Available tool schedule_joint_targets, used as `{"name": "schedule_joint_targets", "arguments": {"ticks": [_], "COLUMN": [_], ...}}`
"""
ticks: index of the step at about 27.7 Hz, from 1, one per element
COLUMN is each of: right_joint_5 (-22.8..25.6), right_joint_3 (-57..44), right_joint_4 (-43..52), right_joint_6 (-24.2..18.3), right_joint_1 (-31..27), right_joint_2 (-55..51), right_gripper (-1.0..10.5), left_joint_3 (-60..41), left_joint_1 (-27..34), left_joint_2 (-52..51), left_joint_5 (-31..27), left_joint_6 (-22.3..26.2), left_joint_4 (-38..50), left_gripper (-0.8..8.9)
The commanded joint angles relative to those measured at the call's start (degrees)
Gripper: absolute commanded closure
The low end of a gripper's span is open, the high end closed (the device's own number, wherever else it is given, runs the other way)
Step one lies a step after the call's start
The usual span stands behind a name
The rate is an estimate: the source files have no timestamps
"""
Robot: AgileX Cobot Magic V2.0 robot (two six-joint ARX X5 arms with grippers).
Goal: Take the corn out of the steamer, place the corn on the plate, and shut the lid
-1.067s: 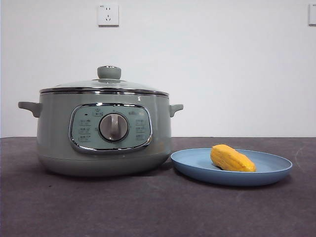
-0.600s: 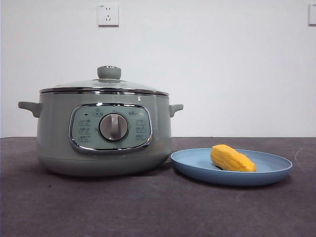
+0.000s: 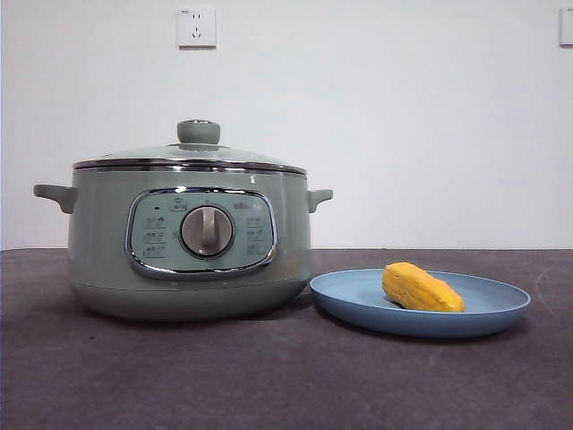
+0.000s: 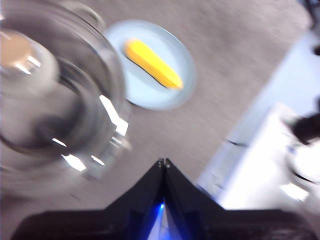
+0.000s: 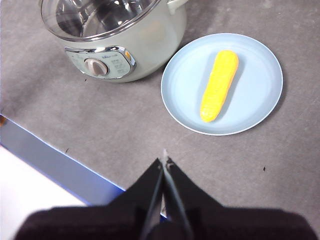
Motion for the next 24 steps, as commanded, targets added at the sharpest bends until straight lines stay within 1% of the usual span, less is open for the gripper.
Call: {"name": "schedule_joint_targets", "arguments": {"ticks": [1, 3, 8, 10, 14, 16, 20, 22, 24], "right_joint_5": [0.04, 0.04, 0.04, 0.04, 0.04, 0.04, 0.04, 0.04, 0.04], "right_joint_3": [-0.2, -0.2, -0.2, -0.2, -0.2, -0.2, -0.2, -0.2, -0.2], "right_joint_4": [0.17, 0.17, 0.17, 0.17, 0.17, 0.17, 0.17, 0.17, 0.17], "right_joint_6": [0.09, 0.09, 0.09, 0.09, 0.09, 0.09, 0.09, 0.09, 0.09], "right_joint_1": [0.11, 0.11, 0.11, 0.11, 0.11, 0.11, 0.11, 0.11, 0.11], "right_joint_2": [0.02, 0.02, 0.02, 0.04, 0.02, 0.02, 0.02, 0.02, 0.02], "right_gripper": [9.5, 9.5, 9.5, 9.5, 9.5, 9.5, 9.5, 9.5, 9.5], "left_joint_3": [0.13, 0.13, 0.11, 0.11, -0.37, -2.36, -11.82, -19.3, -27.26], "left_joint_1": [1.44, 2.86, 6.25, 8.22, 13.99, 16.63, 20.59, 22.12, 23.08], "left_joint_2": [-0.37, -1.05, -5.64, -8.17, -13.62, -16.63, -24.3, -28.85, -33.33], "left_joint_5": [-3.52, -4.94, -4.94, -4.92, -4.94, -4.94, -5.07, -5.49, -7.1], "left_joint_6": [2.12, 3.43, 8.24, 9.4, 9.81, 10.14, 10.67, 10.64, 10.6], "left_joint_4": [6.34, 11.67, 21.05, 23.04, 24.52, 26.51, 35.39, 41.62, 46.88], "left_gripper": [8.17, 8.17, 8.17, 8.17, 8.17, 8.17, 8.17, 8.17, 8.17]}}
